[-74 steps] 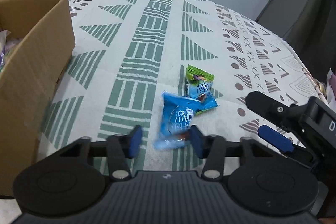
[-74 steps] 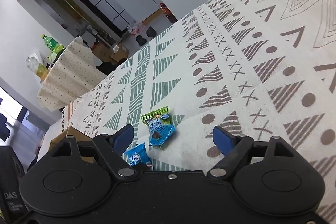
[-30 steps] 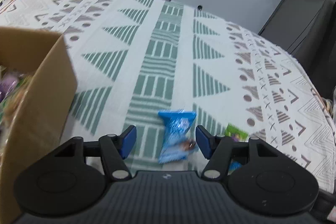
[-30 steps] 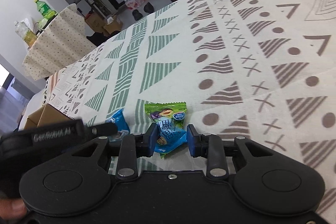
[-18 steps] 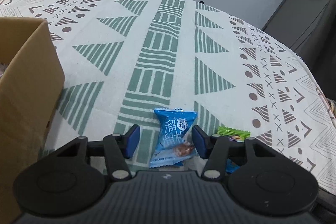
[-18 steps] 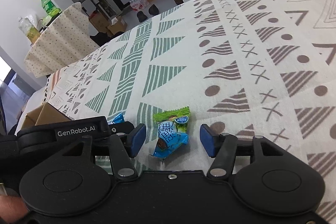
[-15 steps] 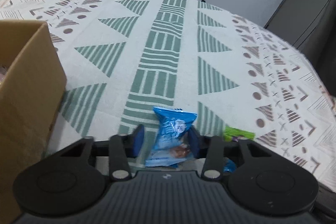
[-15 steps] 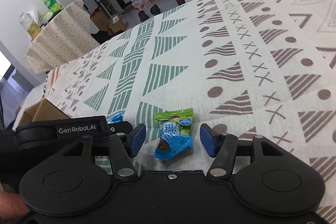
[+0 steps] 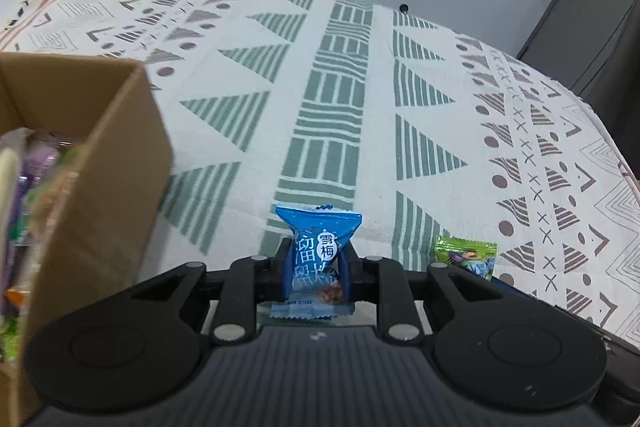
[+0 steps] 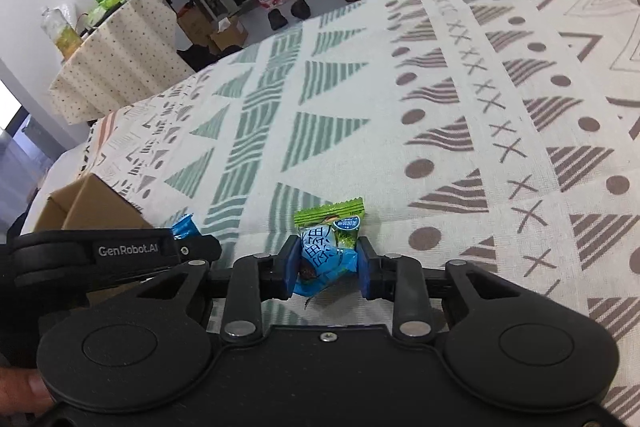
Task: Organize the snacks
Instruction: 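Carry the blue packet over the box with the left gripper while the right carries the green candy, then open the left gripper over the box while the right drops the green candy in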
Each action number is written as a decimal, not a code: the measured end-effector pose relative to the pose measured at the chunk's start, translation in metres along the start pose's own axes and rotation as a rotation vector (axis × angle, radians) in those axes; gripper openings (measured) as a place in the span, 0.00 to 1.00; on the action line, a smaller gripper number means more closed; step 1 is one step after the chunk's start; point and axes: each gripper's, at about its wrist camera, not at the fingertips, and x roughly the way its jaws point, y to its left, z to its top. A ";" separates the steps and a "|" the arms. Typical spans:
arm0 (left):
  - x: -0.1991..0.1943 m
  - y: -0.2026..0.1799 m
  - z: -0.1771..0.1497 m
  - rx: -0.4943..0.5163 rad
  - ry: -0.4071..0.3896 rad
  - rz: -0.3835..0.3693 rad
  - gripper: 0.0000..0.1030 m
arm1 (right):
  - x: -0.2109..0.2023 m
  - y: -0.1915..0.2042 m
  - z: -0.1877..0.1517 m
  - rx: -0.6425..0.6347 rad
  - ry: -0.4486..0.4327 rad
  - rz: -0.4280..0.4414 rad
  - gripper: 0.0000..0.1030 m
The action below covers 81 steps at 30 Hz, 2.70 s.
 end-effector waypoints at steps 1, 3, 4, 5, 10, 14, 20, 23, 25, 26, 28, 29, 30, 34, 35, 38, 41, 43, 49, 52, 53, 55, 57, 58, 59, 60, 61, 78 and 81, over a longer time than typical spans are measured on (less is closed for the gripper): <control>-0.003 0.001 0.000 -0.005 -0.005 0.003 0.21 | -0.002 0.002 0.001 -0.005 -0.005 0.005 0.28; -0.012 0.004 0.000 -0.012 -0.019 0.007 0.21 | -0.009 0.007 0.003 -0.011 -0.022 0.018 0.27; -0.016 0.004 -0.001 -0.013 -0.027 0.008 0.21 | -0.012 0.009 0.004 -0.010 -0.030 0.026 0.27; -0.021 0.005 -0.001 -0.014 -0.034 0.007 0.21 | -0.015 0.010 0.005 -0.010 -0.036 0.030 0.27; -0.043 0.009 -0.001 -0.014 -0.070 0.003 0.21 | -0.029 0.018 0.010 -0.011 -0.074 0.050 0.27; -0.063 0.017 0.003 -0.028 -0.104 0.007 0.21 | -0.040 0.029 0.016 -0.012 -0.109 0.070 0.27; -0.096 0.029 0.009 -0.023 -0.164 0.022 0.21 | -0.052 0.047 0.020 -0.036 -0.145 0.103 0.27; -0.112 0.038 0.011 -0.034 -0.194 0.021 0.21 | -0.058 0.058 0.021 -0.045 -0.158 0.121 0.27; -0.121 0.045 0.012 -0.045 -0.208 0.018 0.21 | -0.063 0.067 0.020 -0.056 -0.168 0.132 0.27; -0.125 0.049 0.012 -0.051 -0.212 0.018 0.21 | -0.066 0.073 0.019 -0.067 -0.175 0.138 0.27; -0.133 0.057 0.011 -0.061 -0.222 0.019 0.21 | -0.070 0.085 0.018 -0.088 -0.182 0.149 0.27; -0.137 0.061 0.010 -0.065 -0.228 0.020 0.21 | -0.073 0.090 0.017 -0.097 -0.188 0.155 0.27; -0.142 0.065 0.010 -0.070 -0.233 0.021 0.21 | -0.076 0.095 0.017 -0.104 -0.194 0.162 0.27; -0.158 0.083 0.008 -0.087 -0.254 0.029 0.21 | -0.085 0.114 0.016 -0.135 -0.219 0.183 0.27; -0.162 0.087 0.008 -0.092 -0.258 0.032 0.21 | -0.086 0.119 0.016 -0.143 -0.223 0.187 0.27; -0.173 0.098 0.008 -0.101 -0.271 0.040 0.21 | -0.089 0.131 0.014 -0.162 -0.234 0.202 0.27; -0.182 0.110 0.007 -0.113 -0.284 0.045 0.21 | -0.090 0.142 0.010 -0.180 -0.241 0.213 0.27; -0.187 0.118 0.006 -0.126 -0.288 0.048 0.21 | -0.089 0.150 0.008 -0.189 -0.235 0.223 0.27; -0.192 0.141 0.004 -0.160 -0.286 0.048 0.21 | -0.087 0.171 -0.001 -0.228 -0.232 0.240 0.27; -0.189 0.151 0.003 -0.175 -0.276 0.046 0.21 | -0.083 0.179 -0.007 -0.245 -0.222 0.241 0.27; -0.187 0.154 0.002 -0.179 -0.271 0.046 0.21 | -0.082 0.181 -0.008 -0.251 -0.218 0.241 0.27; -0.183 0.160 0.002 -0.186 -0.262 0.044 0.21 | -0.078 0.186 -0.012 -0.262 -0.209 0.240 0.27; -0.179 0.166 0.003 -0.195 -0.253 0.043 0.21 | -0.074 0.190 -0.015 -0.270 -0.199 0.235 0.27; -0.176 0.169 0.003 -0.199 -0.249 0.042 0.21 | -0.072 0.191 -0.016 -0.273 -0.197 0.233 0.27; -0.173 0.172 0.003 -0.203 -0.246 0.040 0.21 | -0.070 0.192 -0.017 -0.273 -0.194 0.231 0.27; -0.170 0.175 0.004 -0.210 -0.240 0.039 0.21 | -0.068 0.194 -0.018 -0.273 -0.191 0.230 0.27; -0.167 0.179 0.004 -0.217 -0.234 0.037 0.21 | -0.066 0.196 -0.019 -0.274 -0.187 0.230 0.27; -0.142 0.222 0.014 -0.261 -0.154 0.025 0.44 | -0.031 0.226 -0.022 -0.316 -0.106 0.233 0.29; -0.147 0.226 0.014 -0.271 -0.149 0.014 0.51 | -0.032 0.233 -0.023 -0.327 -0.094 0.233 0.39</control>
